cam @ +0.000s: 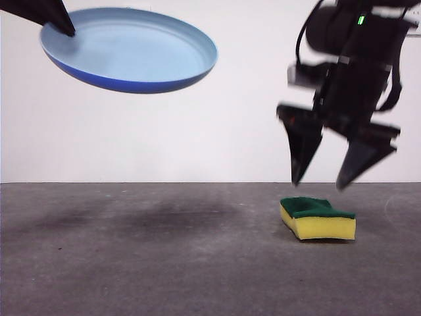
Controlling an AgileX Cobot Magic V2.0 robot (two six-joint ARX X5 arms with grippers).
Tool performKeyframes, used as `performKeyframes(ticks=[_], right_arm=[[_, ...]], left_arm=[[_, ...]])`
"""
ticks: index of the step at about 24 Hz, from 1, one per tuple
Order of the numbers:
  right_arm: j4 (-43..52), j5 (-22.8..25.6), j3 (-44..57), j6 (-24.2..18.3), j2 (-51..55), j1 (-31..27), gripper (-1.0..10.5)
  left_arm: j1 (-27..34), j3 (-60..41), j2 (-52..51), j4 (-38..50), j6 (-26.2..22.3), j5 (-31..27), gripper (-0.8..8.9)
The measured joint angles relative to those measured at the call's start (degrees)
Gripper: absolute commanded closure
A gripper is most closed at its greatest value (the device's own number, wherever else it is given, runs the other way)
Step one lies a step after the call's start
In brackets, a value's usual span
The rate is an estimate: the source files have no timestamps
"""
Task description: Pick up the plate,pick up the cloth,clean the plate with the cloth
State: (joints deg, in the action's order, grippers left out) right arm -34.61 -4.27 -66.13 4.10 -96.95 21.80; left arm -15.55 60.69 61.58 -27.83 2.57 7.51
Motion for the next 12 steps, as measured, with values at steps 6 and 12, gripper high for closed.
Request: performKeyframes(ticks=[6, 12], right_arm=[[1.2, -0.2, -0.2, 0.2, -6.3, 0.0, 7.5], [1.4, -0.4, -0.5, 0.1, -7.0, 0.7, 9.6]], left_arm=[[0.0, 0.0, -0.2, -4.9, 0.0, -0.2, 8.2], [0.0, 0.0, -0.2, -4.9, 0.0, -0.3, 8.2]])
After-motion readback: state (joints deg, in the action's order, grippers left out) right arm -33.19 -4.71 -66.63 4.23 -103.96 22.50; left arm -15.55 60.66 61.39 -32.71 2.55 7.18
